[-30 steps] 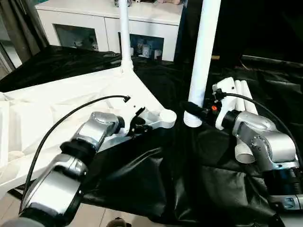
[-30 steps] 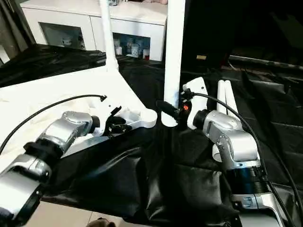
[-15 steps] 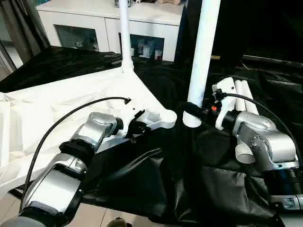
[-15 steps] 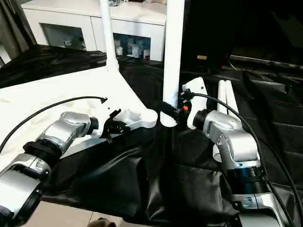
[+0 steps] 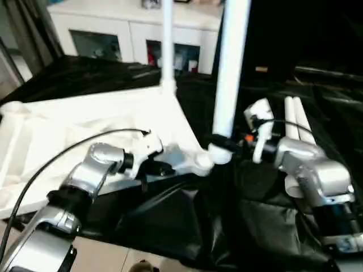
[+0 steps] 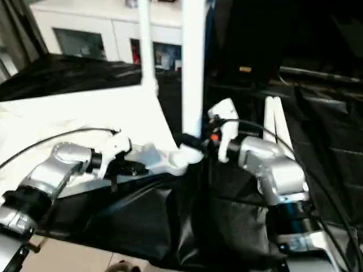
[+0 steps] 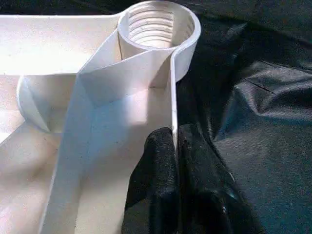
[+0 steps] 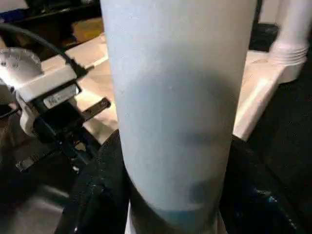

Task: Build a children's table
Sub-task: Insert table leg to table base

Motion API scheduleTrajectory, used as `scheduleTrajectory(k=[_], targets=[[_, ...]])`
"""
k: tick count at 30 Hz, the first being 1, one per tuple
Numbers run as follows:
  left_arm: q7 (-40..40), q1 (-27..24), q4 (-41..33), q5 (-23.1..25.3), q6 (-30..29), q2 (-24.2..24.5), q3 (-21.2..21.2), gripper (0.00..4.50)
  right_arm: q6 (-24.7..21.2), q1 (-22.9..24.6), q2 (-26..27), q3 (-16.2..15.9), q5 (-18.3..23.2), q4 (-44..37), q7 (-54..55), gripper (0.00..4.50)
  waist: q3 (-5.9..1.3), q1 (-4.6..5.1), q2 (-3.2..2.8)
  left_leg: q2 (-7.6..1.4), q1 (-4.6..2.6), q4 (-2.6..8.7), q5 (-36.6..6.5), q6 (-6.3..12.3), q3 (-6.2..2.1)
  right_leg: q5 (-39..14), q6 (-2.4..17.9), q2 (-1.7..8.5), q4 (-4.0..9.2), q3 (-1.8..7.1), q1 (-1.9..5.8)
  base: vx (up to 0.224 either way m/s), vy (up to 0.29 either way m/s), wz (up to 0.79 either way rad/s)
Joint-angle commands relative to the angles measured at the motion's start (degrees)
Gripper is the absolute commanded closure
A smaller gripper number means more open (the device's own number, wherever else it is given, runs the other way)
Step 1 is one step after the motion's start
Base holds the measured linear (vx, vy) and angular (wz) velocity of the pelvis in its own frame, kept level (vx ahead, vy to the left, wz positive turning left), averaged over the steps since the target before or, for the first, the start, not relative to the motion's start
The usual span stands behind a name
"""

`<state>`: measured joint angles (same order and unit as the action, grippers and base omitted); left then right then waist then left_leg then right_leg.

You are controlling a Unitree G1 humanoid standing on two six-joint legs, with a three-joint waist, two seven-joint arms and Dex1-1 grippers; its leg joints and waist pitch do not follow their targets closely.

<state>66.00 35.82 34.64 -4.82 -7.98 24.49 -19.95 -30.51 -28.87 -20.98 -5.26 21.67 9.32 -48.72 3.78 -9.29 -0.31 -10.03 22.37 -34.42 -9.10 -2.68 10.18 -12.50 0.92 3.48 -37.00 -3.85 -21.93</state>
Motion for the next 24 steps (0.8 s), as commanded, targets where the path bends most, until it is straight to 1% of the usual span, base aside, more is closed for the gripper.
scheduleTrajectory(k=[1, 2, 4, 5, 6, 7, 8, 9, 10, 11, 14, 15, 16, 18, 20, 24], targets=[[0.68, -0.77, -2.56, -1.94, 1.14, -0.88, 0.51, 4.5, 1.28, -0.49, 0.0, -0.59, -1.01, 1.42, -0.22, 2.57, -4.11, 0.26, 0.19, -3.85, -1.7, 4.37, -14.89, -1.33, -1.58, -14.72, 10.67, 6.41, 5.45, 3.41, 1.75, 0.0, 0.0, 0.0], [0.69, -0.8, -2.6, -1.91, 1.13, -0.87, 0.52, 4.5, 1.31, -0.49, 0.01, -0.61, -1.02, 1.46, -0.23, 2.57, -4.15, 0.22, 0.19, -3.87, -1.79, 4.36, -14.7, -1.42, -1.58, -14.41, 10.51, 6.32, 5.41, 3.41, 1.65, 0.0, 0.0, 0.0], [1.28, -1.91, -4.67, -1.86, 0.31, -0.65, 0.53, 4.5, 2.38, -1.04, 1.22, -1.65, -1.75, 3.96, -0.26, 2.57, -4.23, 0.22, 0.28, -3.82, -1.52, 4.41, -13.79, -1.38, -1.59, -13.03, 10.4, 6.29, 5.21, 3.37, 1.79, 0.0, 0.0, 0.0], [1.28, -1.91, -4.67, -1.86, 0.31, -0.65, 0.53, 4.5, 2.38, -1.04, 1.22, -1.65, -1.75, 3.96, -0.26, 2.57, -4.27, 0.29, 0.22, -3.82, -1.51, 4.38, -13.2, -1.16, -1.54, -11.8, 10.61, 6.21, 5.12, 3.38, 1.73, 0.0, 0.0, 0.0], [1.7, -2.63, -6.77, -1.85, -0.76, -0.58, 0.74, 4.5, 4.03, -1.54, 2.11, -3.31, -3.22, 6.89, -0.61, 2.57, -4.38, 0.27, 0.32, -3.83, -1.56, 4.31, -12.86, -1.08, -1.5, -11.01, 10.84, 6.18, 4.96, 3.33, 1.72, 0.0, 0.0, 0.0], [1.7, -2.63, -6.77, -1.85, -0.76, -0.58, 0.74, 4.5, 4.03, -1.54, 2.11, -3.31, -3.22, 6.89, -0.61, 2.57, -4.44, 0.28, 0.23, -3.83, -1.48, 4.26, -12.54, -1.09, -1.53, -10.26, 11.21, 6.27, 4.8, 3.3, 1.75, 0.0, 0.0, 0.0], [1.72, -2.83, -7.44, -1.78, -1.15, -0.54, 0.83, 4.5, 4.91, -1.75, 2.41, -3.85, -3.86, 8.13, -0.61, 2.57, -4.43, 0.21, 0.15, -3.76, -1.55, 4.14, -12.05, -0.71, -1.36, -9.28, 11.47, 6.18, 4.88, 3.34, 1.66, 0.0, 0.0, 0.0], [1.73, -2.86, -7.57, -1.7, -1.17, -0.51, 0.82, 4.5, 5.47, -1.93, 2.74, -3.92, -4.14, 9.03, -0.39, 2.57, -4.44, 0.23, 0.26, -3.75, -1.43, 4.14, -11.56, -0.57, -1.38, -8.62, 11.51, 6.15, 4.77, 3.33, 1.75, 0.0, 0.0, 0.0], [1.73, -2.86, -7.57, -1.7, -1.17, -0.51, 0.82, 4.5, 5.47, -1.93, 2.74, -3.92, -4.14, 9.03, -0.39, 2.57, -4.43, 0.16, 0.17, -3.73, -1.41, 4.21, -11.26, -0.46, -1.41, -8.33, 11.43, 6.05, 4.74, 3.29, 1.81, 0.0, 0.0, 0.0], [1.75, -2.81, -7.69, -1.48, -1.19, -0.41, 0.67, 4.5, 7.2, -2.74, 3.87, -3.62, -4.77, 11.93, 0.33, 2.57, -4.43, 0.15, 0.1, -3.74, -1.48, 4.17, -11.58, -0.5, -1.39, -8.43, 11.51, 6.07, 4.7, 3.3, 1.7, 0.0, 0.0, 0.0], [1.72, -2.96, -8.17, -1.27, -1.49, -0.28, 0.54, 4.5, 8.61, -3.6, 4.82, -3.35, -5.26, 14.48, 0.38, 2.57, -4.36, 0.11, 0.04, -3.77, -1.56, 4.24, -12.79, -0.84, -1.39, -9.84, 11.41, 6.17, 4.91, 3.36, 1.69, 0.0, 0.0, 0.0], [1.66, -3.14, -8.36, -1.07, -1.55, -0.18, 0.47, 4.5, 9.65, -4.07, 5.45, -3.52, -5.67, 16.19, 0.28, 2.57, -4.33, 0.18, 0.02, -3.76, -1.48, 4.28, -12.84, -0.86, -1.44, -9.87, 11.41, 6.17, 4.89, 3.37, 1.76, 0.0, 0.0, 0.0], [1.66, -3.14, -8.36, -1.07, -1.55, -0.18, 0.47, 4.5, 9.65, -4.07, 5.45, -3.52, -5.67, 16.19, 0.28, 2.57, -4.37, 0.24, 0.06, -3.75, -1.44, 4.31, -12.64, -0.83, -1.45, -9.37, 11.43, 6.12, 4.86, 3.35, 1.82, 0.0, 0.0, 0.0], [1.58, -3.32, -8.84, -0.9, -2.01, -0.15, 0.51, 4.5, 11.07, -4.45, 6.01, -3.27, -5.85, 18.14, 0.41, 2.57, -4.34, 0.37, 0.06, -3.75, -1.48, 4.33, -12.86, -0.78, -1.45, -9.23, 11.54, 6.08, 4.81, 3.33, 1.77, 0.0, 0.0, 0.0], [1.54, -3.37, -8.98, -0.88, -2.14, -0.16, 0.55, 4.5, 11.36, -4.5, 6.08, -3.18, -5.85, 18.5, 0.41, 2.57, -4.28, 0.46, 0.07, -3.76, -1.53, 4.39, -13.41, -0.84, -1.45, -10.37, 11.42, 6.13, 4.96, 3.35, 1.78, 0.0, 0.0, 0.0], [0.72, -3.14, -8.76, -0.75, -2.3, -0.58, 1.12, 4.5, 12.78, -3.17, 6.38, -1.46, -4.89, 19.65, 0.63, 2.59, -4.32, 0.5, 0.0, -3.76, -1.49, 4.41, -13.27, -0.74, -1.47, -10.34, 11.34, 6.08, 4.94, 3.35, 1.8, 0.0, 0.0, 0.0]])
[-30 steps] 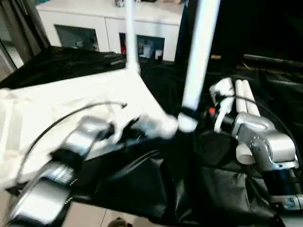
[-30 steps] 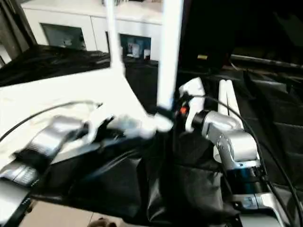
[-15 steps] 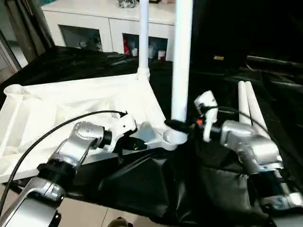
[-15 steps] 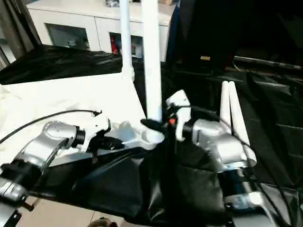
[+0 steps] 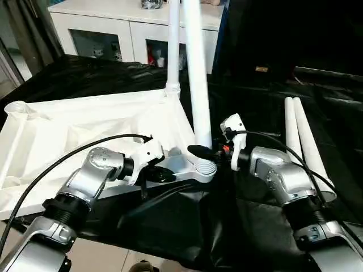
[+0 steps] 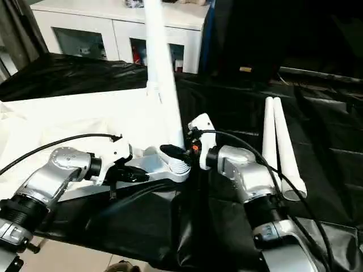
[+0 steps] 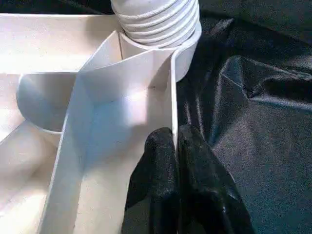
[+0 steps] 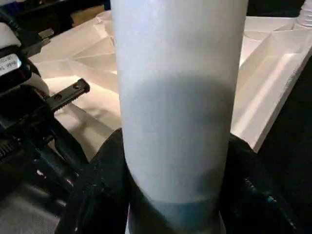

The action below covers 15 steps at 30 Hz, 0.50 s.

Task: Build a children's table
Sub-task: Insert table leg to table base

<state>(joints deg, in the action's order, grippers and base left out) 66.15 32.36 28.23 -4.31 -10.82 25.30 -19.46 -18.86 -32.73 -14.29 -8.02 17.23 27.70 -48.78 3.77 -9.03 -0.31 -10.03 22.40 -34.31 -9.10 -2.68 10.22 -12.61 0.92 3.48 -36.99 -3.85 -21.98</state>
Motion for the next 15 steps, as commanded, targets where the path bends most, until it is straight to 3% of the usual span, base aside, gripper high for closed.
scheduleTrajectory(k=[1, 5, 7, 8, 10, 14, 15], targets=[[0.47, 0.35, -2.29, -1.23, 0.58, -1.41, 0.65, 4.5, 1.27, 0.8, -0.31, 1.41, -0.4, 1.31, 0.65, 2.59, -4.29, 0.25, 0.04, -3.79, -1.57, 4.33, -13.49, -0.76, -1.5, -10.28, 11.32, 6.06, 4.95, 3.35, 1.81, 0.0, 0.0, 0.0], [-1.41, 0.8, -1.42, -0.78, 1.22, -1.88, 1.3, 4.5, 3.62, 3.31, 0.53, 4.19, 1.33, 1.94, 1.55, 2.59, -4.28, 0.15, 0.02, -3.81, -1.54, 4.3, -13.92, -0.61, -1.52, -10.75, 11.26, 6.23, 5.08, 3.44, 1.88, 0.0, 0.0, 0.0], [-1.9, 1.05, -1.07, -0.64, 1.38, -2.04, 1.54, 4.5, 4.74, 4.49, 0.84, 5.03, 1.74, 2.18, 2.21, 2.59, -4.26, 0.05, -0.22, -3.84, -1.61, 4.41, -14.42, -0.72, -1.62, -11.3, 11.24, 6.19, 5.17, 3.37, 1.81, 0.0, 0.0, 0.0], [-2.27, 1.32, -0.6, -0.35, 1.66, -2.08, 1.61, 4.5, 6.13, 5.77, 1.19, 5.78, 1.92, 2.28, 3.07, 2.59, -4.27, -0.01, -0.72, -3.86, -1.68, 4.4, -14.99, -0.93, -1.7, -11.69, 11.23, 6.2, 5.17, 3.4, 1.69, 0.0, 0.0, 0.0], [-2.49, 1.6, -0.14, -0.11, 1.83, -2.13, 1.75, 4.5, 7.52, 7.6, 1.79, 6.96, 2.32, 2.11, 4.02, 2.59, -4.23, 0.0, -0.38, -3.89, -1.81, 4.51, -15.89, -1.01, -1.63, -12.23, 11.05, 6.18, 5.41, 3.44, 1.63, 0.0, 0.0, 0.0], [-2.34, 1.81, 0.0, -0.1, 1.79, -2.17, 1.92, 4.5, 10.76, 10.59, 2.95, 9.14, 3.02, 2.21, 5.54, 2.59, -4.21, -0.18, -0.38, -3.87, -1.71, 4.54, -16.31, -0.78, -1.67, -13.51, 10.8, 6.35, 5.55, 3.46, 1.62, 0.0, 0.0, 0.0], [-2.37, 1.99, 0.27, 0.0, 1.93, -2.2, 1.94, 4.5, 11.5, 10.98, 3.25, 9.6, 3.21, 2.54, 5.7, 2.59, -4.24, -0.37, -1.77, -3.9, -1.78, 4.5, -17.08, -1.14, -1.98, -14.33, 10.83, 6.46, 5.48, 3.47, 1.47, 0.0, 0.0, 0.0]])
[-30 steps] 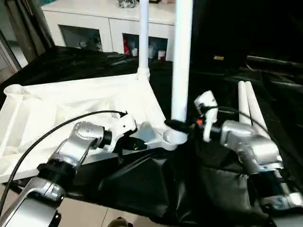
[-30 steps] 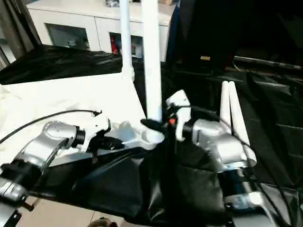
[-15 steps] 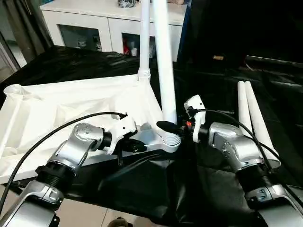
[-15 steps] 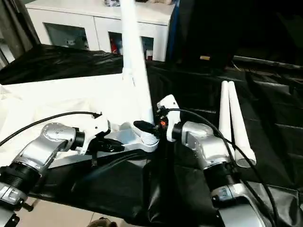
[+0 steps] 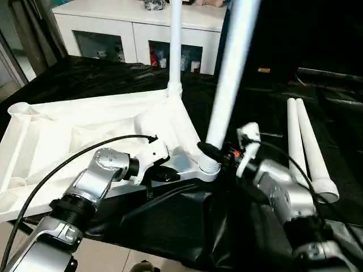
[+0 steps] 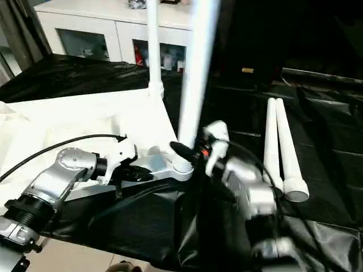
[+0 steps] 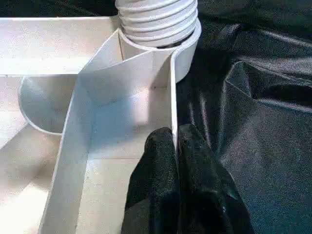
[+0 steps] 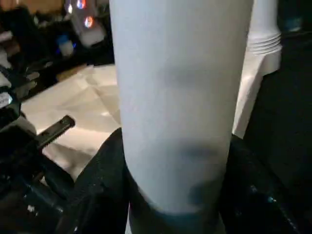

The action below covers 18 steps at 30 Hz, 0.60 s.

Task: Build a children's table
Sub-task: Insert table leg to table base

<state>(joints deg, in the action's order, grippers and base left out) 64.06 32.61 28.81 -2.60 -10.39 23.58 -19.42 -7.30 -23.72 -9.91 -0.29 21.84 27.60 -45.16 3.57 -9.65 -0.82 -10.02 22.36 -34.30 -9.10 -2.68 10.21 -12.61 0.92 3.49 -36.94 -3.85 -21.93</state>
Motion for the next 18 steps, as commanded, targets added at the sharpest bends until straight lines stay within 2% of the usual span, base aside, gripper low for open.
scheduleTrajectory(k=[1, 5, 7, 8, 11, 12, 13, 15, 16, 18], targets=[[-0.31, 1.89, -0.08, -1.63, 1.6, -0.51, 1.93, 4.5, 0.41, 2.17, -0.91, 2.19, -1.29, 2.88, 2.15, 2.59, -3.99, 0.52, -0.62, -3.94, -1.8, 4.64, -18.08, -1.34, -1.81, -14.26, 10.7, 6.17, 5.72, 3.42, 1.39, 0.0, 0.0, 0.0], [-0.49, 2.45, 0.88, -1.18, 1.96, -0.67, 2.17, 4.5, 2.89, 4.04, -0.46, 2.53, -1.51, 3.68, 2.28, 2.59, -4.0, 0.33, -0.66, -3.88, -1.82, 4.7, -18.59, -1.22, -1.84, -14.97, 10.77, 6.26, 5.81, 3.46, 1.41, 0.0, 0.0, 0.0], [-0.36, 2.67, 1.18, -0.92, 2.04, -0.67, 2.34, 4.5, 3.1, 5.39, -1.28, 1.06, -3.04, 3.04, 1.6, 2.59, -3.99, 0.36, -0.71, -3.94, -1.75, 4.78, -18.69, -1.25, -1.93, -15.18, 10.79, 6.29, 5.76, 3.45, 1.47, 0.0, 0.0, 0.0], [-0.36, 2.67, 1.18, -0.92, 2.04, -0.67, 2.34, 4.5, 3.1, 5.39, -1.28, 1.06, -3.04, 3.04, 1.6, 2.59, -3.94, 0.33, -0.66, -4.01, -1.96, 4.81, -19.55, -1.36, -1.93, -15.87, 10.66, 6.3, 5.87, 3.52, 1.29, 0.0, 0.0, 0.0], [-0.37, 2.82, 1.46, -0.8, 2.18, -0.63, 2.38, 4.5, 3.21, 5.73, -2.53, -0.7, -4.53, 2.87, 0.45, 2.59, -3.94, 0.33, -0.65, -3.95, -1.69, 4.86, -18.95, -1.18, -1.94, -15.22, 10.56, 6.29, 5.81, 3.51, 1.47, 0.0, 0.0, 0.0], [-0.36, 2.89, 1.64, -0.75, 2.28, -0.64, 2.38, 4.5, 3.25, 6.09, -3.0, -1.29, -4.87, 2.41, -0.29, 2.59, -3.91, 0.35, -0.33, -3.92, -1.67, 4.86, -18.87, -1.05, -1.88, -15.49, 10.5, 6.28, 5.89, 3.49, 1.47, 0.0, 0.0, 0.0], [-0.38, 2.94, 1.78, -0.72, 2.37, -0.65, 2.38, 4.5, 3.26, 6.4, -3.21, -1.53, -4.97, 2.01, -0.69, 2.59, -3.89, 0.24, -0.44, -3.92, -1.68, 4.8, -18.63, -0.91, -1.89, -15.97, 10.39, 6.38, 5.92, 3.53, 1.44, 0.0, 0.0, 0.0], [-0.53, 2.97, 1.93, -0.67, 2.44, -0.69, 2.47, 4.5, 3.66, 6.97, -2.92, -0.95, -4.46, 1.66, -0.3, 2.59, -3.86, 0.21, -0.46, -3.94, -1.71, 4.82, -18.72, -0.74, -1.9, -16.8, 10.12, 6.36, 6.03, 3.55, 1.39, 0.0, 0.0, 0.0], [-0.55, 2.97, 1.94, -0.67, 2.44, -0.69, 2.49, 4.5, 3.73, 7.03, -2.83, -0.8, -4.38, 1.7, -0.11, 2.59, -3.87, 0.16, -0.08, -3.96, -1.68, 4.85, -18.29, -0.52, -1.9, -17.03, 10.05, 6.42, 5.97, 3.53, 1.42, 0.0, 0.0, 0.0], [-0.53, 2.97, 2.1, -0.6, 2.57, -0.71, 2.62, 4.5, 4.11, 7.4, -2.24, 0.0, -3.78, 2.22, 1.3, 2.59, -3.78, 0.21, -0.21, -3.97, -1.63, 4.91, -18.63, -0.46, -1.92, -18.0, 9.87, 6.43, 6.14, 3.52, 1.32, 0.0, 0.0, 0.0]])
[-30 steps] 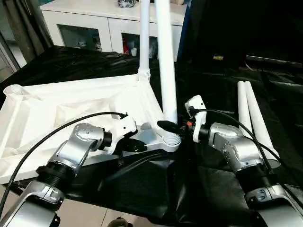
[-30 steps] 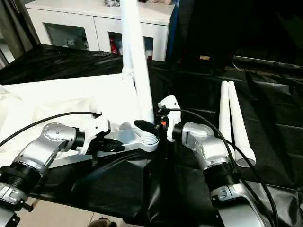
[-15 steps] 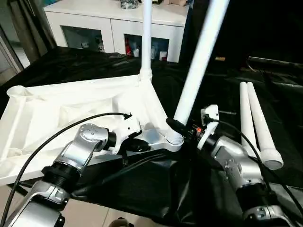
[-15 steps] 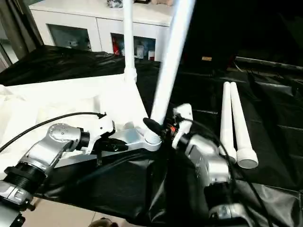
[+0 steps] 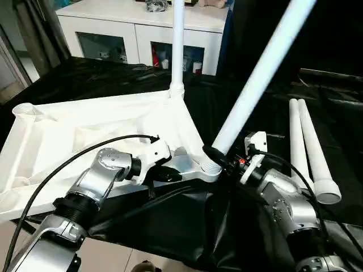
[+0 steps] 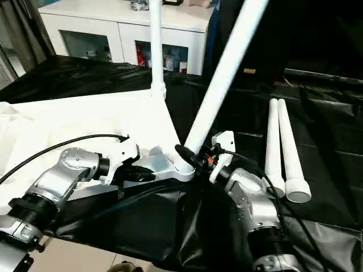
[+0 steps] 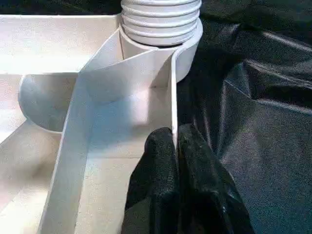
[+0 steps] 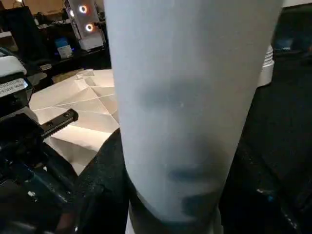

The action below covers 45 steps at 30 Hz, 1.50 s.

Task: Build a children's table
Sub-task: Insert table leg to table base

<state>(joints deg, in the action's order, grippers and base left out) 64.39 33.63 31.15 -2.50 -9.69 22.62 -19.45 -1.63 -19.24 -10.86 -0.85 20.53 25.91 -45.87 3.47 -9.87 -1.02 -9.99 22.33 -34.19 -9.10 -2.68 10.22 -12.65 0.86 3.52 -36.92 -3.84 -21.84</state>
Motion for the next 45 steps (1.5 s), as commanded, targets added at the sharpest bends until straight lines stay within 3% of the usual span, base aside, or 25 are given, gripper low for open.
scheduleTrajectory(k=[1, 5, 12, 13, 15, 16, 20, 22, 23, 28, 33, 41, 45], targets=[[-0.85, 1.94, -0.22, -0.69, 1.89, 0.26, 2.65, 4.5, -1.53, 2.97, -1.23, 0.62, -2.32, 4.11, 2.12, 2.59, -3.67, 0.41, -0.02, -4.02, -1.62, 4.8, -18.73, -0.49, -1.95, -18.38, 9.86, 6.48, 6.18, 3.56, 1.22, 0.0, 0.0, 0.0], [-0.2, 2.07, 0.2, -0.22, 2.27, 0.73, 2.18, 4.5, -0.94, 2.96, -2.44, -1.86, -4.13, 5.44, -0.84, 2.59, -3.59, 0.5, -0.29, -4.04, -1.74, 4.93, -20.47, -1.03, -2.09, -20.05, 9.56, 6.43, 6.34, 3.55, 1.05, 0.0, 0.0, 0.0], [1.35, 2.23, 0.35, 0.36, 3.03, 1.58, 1.35, 4.5, -2.29, 1.31, -5.67, -7.07, -7.41, 6.03, -7.12, 2.6, -3.45, 0.64, -0.1, -3.97, -1.71, 4.95, -20.34, -0.89, -2.06, -20.53, 9.48, 6.46, 6.49, 3.63, 1.3, 0.0, 0.0, 0.0], [1.75, 2.25, 0.39, 0.64, 3.19, 1.84, 1.03, 4.5, -2.51, 0.38, -6.74, -8.43, -8.35, 6.63, -8.89, 2.6, -3.53, 0.61, 0.1, -3.99, -1.81, 4.92, -20.03, -0.75, -1.96, -20.33, 9.5, 6.41, 6.53, 3.66, 1.24, 0.0, 0.0, 0.0], [2.13, 2.24, 0.43, 0.66, 3.26, 1.94, 0.92, 4.5, -2.65, -1.04, -7.54, -9.48, -8.98, 7.87, -10.79, 2.6, -3.54, 0.54, -0.1, -4.09, -1.87, 4.92, -19.63, -0.66, -1.95, -19.51, 9.84, 6.35, 6.45, 3.65, 1.14, 0.0, 0.0, 0.0], [2.5, 2.24, 0.36, 0.55, 3.18, 1.99, 0.86, 4.5, -2.76, -2.34, -8.03, -10.22, -9.47, 9.08, -12.28, 2.6, -3.61, 0.75, 0.24, -4.04, -1.76, 5.0, -19.52, -0.62, -1.99, -18.67, 10.2, 6.28, 6.26, 3.54, 1.35, 0.0, 0.0, 0.0], [3.79, 2.17, 0.05, 0.57, 3.46, 2.24, 0.36, 4.5, -2.36, -6.01, -8.48, -11.43, -10.44, 12.23, -15.27, 2.6, -3.63, 0.87, 0.17, -4.06, -1.8, 4.97, -19.99, -0.6, -1.93, -17.67, 11.13, 6.25, 6.17, 3.49, 1.38, 0.0, 0.0, 0.0], [3.94, 2.16, 0.02, 0.68, 3.54, 2.3, 0.26, 4.5, -3.14, -6.54, -8.76, -11.76, -10.24, 11.72, -16.22, 2.6, -3.69, 0.9, 0.36, -4.11, -1.82, 4.97, -19.55, -0.45, -1.89, -16.96, 11.17, 6.24, 6.12, 3.5, 1.43, 0.0, 0.0, 0.0], [4.58, 2.12, -0.09, 0.77, 3.83, 2.47, 0.04, 4.5, -6.62, -7.41, -10.27, -13.76, -9.71, 9.09, -20.7, 2.6, -3.71, 0.83, 0.4, -4.04, -1.77, 4.92, -18.46, 0.04, -1.83, -15.55, 11.38, 6.01, 5.95, 3.42, 1.55, 0.0, 0.0, 0.0], [6.07, 1.95, -0.42, 0.74, 4.5, 2.97, -0.3, 4.5, -6.9, -8.77, -11.69, -16.78, -11.57, 9.79, -25.63, 2.6, -3.82, 0.37, 0.41, -4.21, -1.82, 4.9, -18.13, 0.09, -1.75, -15.04, 11.47, 6.15, 5.89, 3.41, 1.48, 0.0, 0.0, 0.0], [8.26, 1.85, -0.53, 0.74, 5.76, 3.76, -0.81, 4.5, -6.99, -9.84, -12.42, -18.51, -12.13, 10.51, -29.73, 2.6, -3.83, 0.37, 0.38, -4.28, -1.96, 5.0, -18.82, -0.06, -1.74, -14.26, 11.93, 6.12, 5.87, 3.39, 1.46, 0.0, 0.0, 0.0], [9.75, 1.94, 0.23, 1.1, 6.98, 4.45, -0.6, 4.5, -7.37, -9.16, -12.75, -18.56, -12.19, 9.73, -31.02, 2.6, -3.86, 0.37, 0.43, -4.35, -2.0, 5.11, -18.68, -0.17, -1.75, -13.93, 12.12, 6.21, 5.85, 3.37, 1.56, 0.0, 0.0, 0.0], [10.54, 2.15, 0.85, 0.96, 7.37, 4.71, -0.61, 4.5, -7.43, -8.82, -12.82, -18.69, -11.91, 9.32, -31.39, 2.6, -3.91, 0.37, 0.15, -4.4, -2.11, 5.14, -18.7, -0.23, -1.71, -12.8, 12.4, 6.13, 5.85, 3.36, 1.54, 0.0, 0.0, 0.0]])
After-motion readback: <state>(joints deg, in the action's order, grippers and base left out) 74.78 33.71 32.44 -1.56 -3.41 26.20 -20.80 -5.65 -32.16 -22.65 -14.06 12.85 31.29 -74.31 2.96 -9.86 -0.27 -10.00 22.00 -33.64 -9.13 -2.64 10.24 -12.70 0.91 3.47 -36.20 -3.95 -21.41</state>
